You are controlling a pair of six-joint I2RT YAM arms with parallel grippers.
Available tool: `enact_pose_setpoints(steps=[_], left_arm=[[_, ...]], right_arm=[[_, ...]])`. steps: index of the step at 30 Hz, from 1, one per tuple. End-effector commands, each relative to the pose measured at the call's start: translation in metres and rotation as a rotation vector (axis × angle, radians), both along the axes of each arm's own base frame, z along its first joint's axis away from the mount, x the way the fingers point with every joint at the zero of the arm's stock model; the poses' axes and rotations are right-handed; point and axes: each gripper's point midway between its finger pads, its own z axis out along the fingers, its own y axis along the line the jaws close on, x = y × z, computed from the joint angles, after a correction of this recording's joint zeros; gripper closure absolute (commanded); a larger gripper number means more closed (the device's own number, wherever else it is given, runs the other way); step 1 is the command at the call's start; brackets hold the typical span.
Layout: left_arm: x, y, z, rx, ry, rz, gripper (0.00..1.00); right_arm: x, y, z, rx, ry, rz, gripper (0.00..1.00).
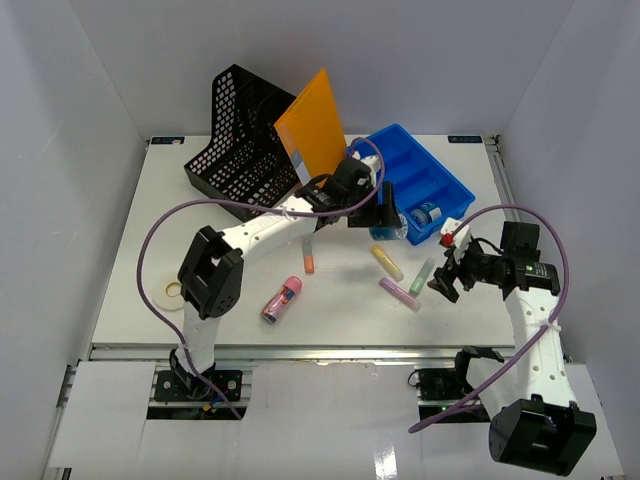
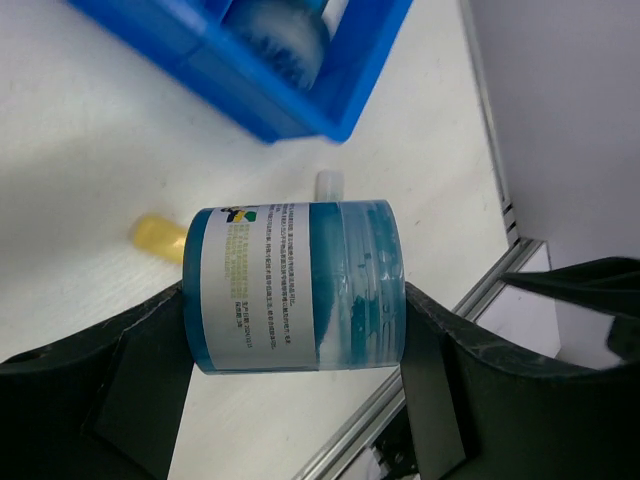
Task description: Organize the desk
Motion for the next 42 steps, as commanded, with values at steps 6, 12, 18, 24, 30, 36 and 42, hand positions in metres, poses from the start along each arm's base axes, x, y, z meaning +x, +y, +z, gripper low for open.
enact_pose_setpoints(steps=[6,12,18,24,30,36,42], left_arm=[[0.051,-0.059,0.062,-0.134,-0.189,-0.056,1.0],[0.071,-0.097,0.088,-0.379,-0.3,-0.074,1.0],[0.091,-0.113,0.091,-0.499,-0.362,-0.032,1.0],[0.092,-0.115,0.096,-0.551,-0.347,-0.015,1.0],[0.079,-0.101,0.1,-0.576,-0.224,0.016,1.0],[0.054,-0.07,0.13,-0.732,-0.048,0.009,1.0],[0.017,-0.047,0.148,-0.858,0.114,-0.083,1.0]], right_arm=[[0.04,-0.055,0.041,0.199,0.038,-0.405,0.36],[0.045,-0.098,0.051,0.415,0.07,-0.532,0.6],[0.043,-0.101,0.034,0.437,0.085,-0.524,0.57],[0.045,-0.092,0.042,0.442,0.015,-0.379,0.34],[0.03,-0.052,0.062,0.386,-0.248,-0.042,0.05],[0.018,-0.026,0.076,0.326,-0.644,0.091,0.1],[0.018,-0.014,0.096,0.359,-0.774,0.137,0.1]])
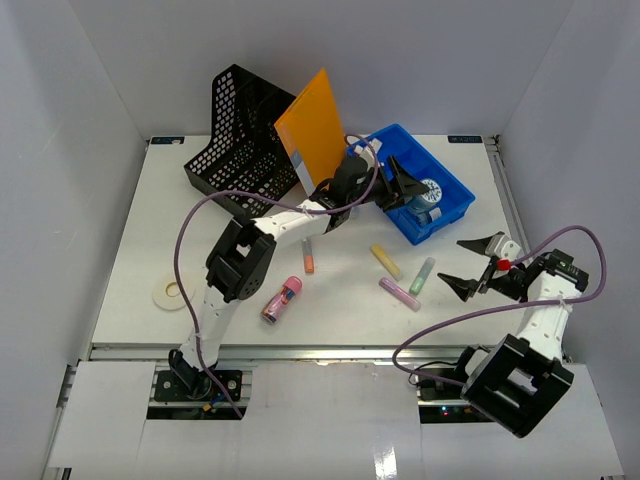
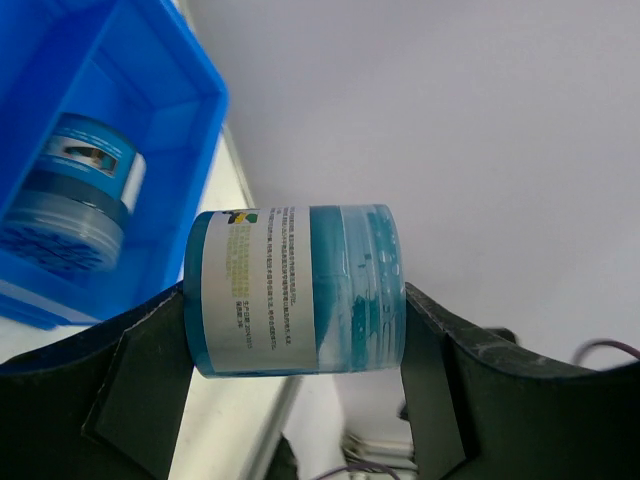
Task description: Organize the desk
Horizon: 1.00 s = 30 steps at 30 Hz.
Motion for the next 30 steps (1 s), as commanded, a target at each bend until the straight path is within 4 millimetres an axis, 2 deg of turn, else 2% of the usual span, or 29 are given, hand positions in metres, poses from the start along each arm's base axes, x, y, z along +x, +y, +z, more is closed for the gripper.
enact_pose_setpoints(steps=[1,6,8,9,13,16,19,22,27,30], left_arm=[[-0.04,0.024,0.133,-0.321,-0.065,-0.119,1.0],[-0.062,0.035,0.14,-0.359,-0.054,-0.177,1.0],[-0.065,0.039,0.139,-0.348,-0.057,-0.176,1.0],[-0.068,0.04,0.138,-0.34,-0.061,-0.175,1.0],[-0.072,0.047,0.135,-0.328,-0.064,-0.167,1.0],[-0.075,0.048,0.136,-0.327,-0.062,-0.171,1.0],[-0.072,0.047,0.136,-0.316,-0.066,-0.163,1.0],[-0.068,0.046,0.134,-0.298,-0.068,-0.156,1.0],[-0.063,0.044,0.136,-0.299,-0.066,-0.153,1.0],[-0.065,0.044,0.138,-0.314,-0.064,-0.165,1.0]], right_arm=[[0.016,0.002,0.056,0.022,-0.379,0.003,0.1],[0.024,0.003,0.062,0.102,-0.269,0.034,0.1],[0.031,0.003,0.066,0.157,-0.162,0.065,0.1],[0.034,0.006,0.075,0.18,-0.117,0.089,0.1],[0.048,0.012,0.078,0.214,0.054,0.157,0.1],[0.054,0.017,0.076,0.161,0.128,0.191,0.1],[0.074,0.012,0.061,0.087,0.266,0.13,0.1],[0.092,0.008,0.052,-0.011,0.153,-0.04,0.1],[0.069,0.041,0.058,-0.043,0.032,0.067,0.1],[0.075,0.046,0.058,-0.029,-0.071,0.035,0.1]])
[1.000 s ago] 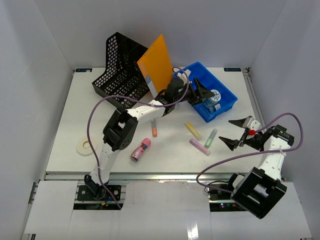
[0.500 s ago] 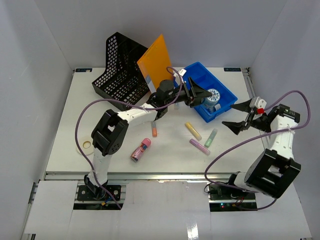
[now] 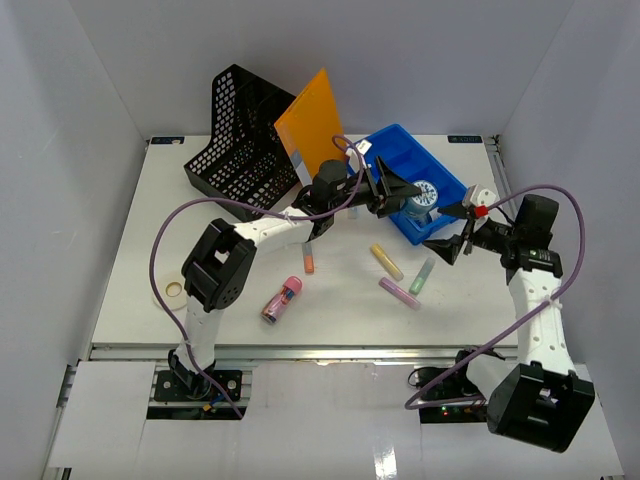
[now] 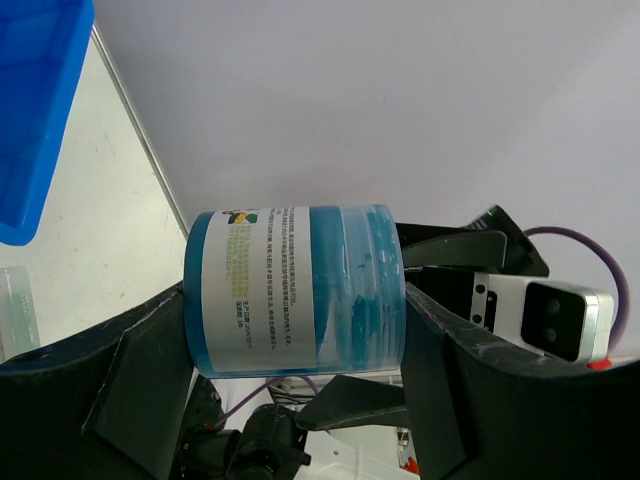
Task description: Organize the desk
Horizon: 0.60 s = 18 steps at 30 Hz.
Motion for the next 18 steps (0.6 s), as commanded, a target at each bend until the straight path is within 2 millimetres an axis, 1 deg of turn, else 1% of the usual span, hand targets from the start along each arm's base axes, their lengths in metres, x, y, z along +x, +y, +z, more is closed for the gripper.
enact_pose_setpoints(steps=[1,4,6,8,11,15,18], left_arm=[[-0.011,0.01,0.079,-0.131,-0.129,-0.018,1.0],[-0.014,0.012,0.083,-0.138,-0.137,-0.025,1.0],[-0.016,0.012,0.083,-0.144,-0.134,-0.029,1.0],[-0.018,0.013,0.086,-0.164,-0.13,-0.04,1.0],[-0.021,0.011,0.085,-0.165,-0.13,-0.057,1.0],[-0.025,0.009,0.084,-0.17,-0.131,-0.077,1.0],[-0.027,0.009,0.087,-0.175,-0.137,-0.086,1.0]], right_arm=[[0.02,0.005,0.025,0.027,-0.231,-0.065,0.1],[0.024,0.008,0.034,0.082,-0.248,-0.112,0.1],[0.025,0.012,0.037,0.102,-0.255,-0.112,0.1],[0.028,0.013,0.043,0.131,-0.262,-0.118,0.1],[0.03,0.015,0.054,0.172,-0.294,-0.12,0.1],[0.04,0.018,0.065,0.236,-0.26,-0.157,0.1],[0.045,0.025,0.066,0.261,-0.233,-0.145,0.1]])
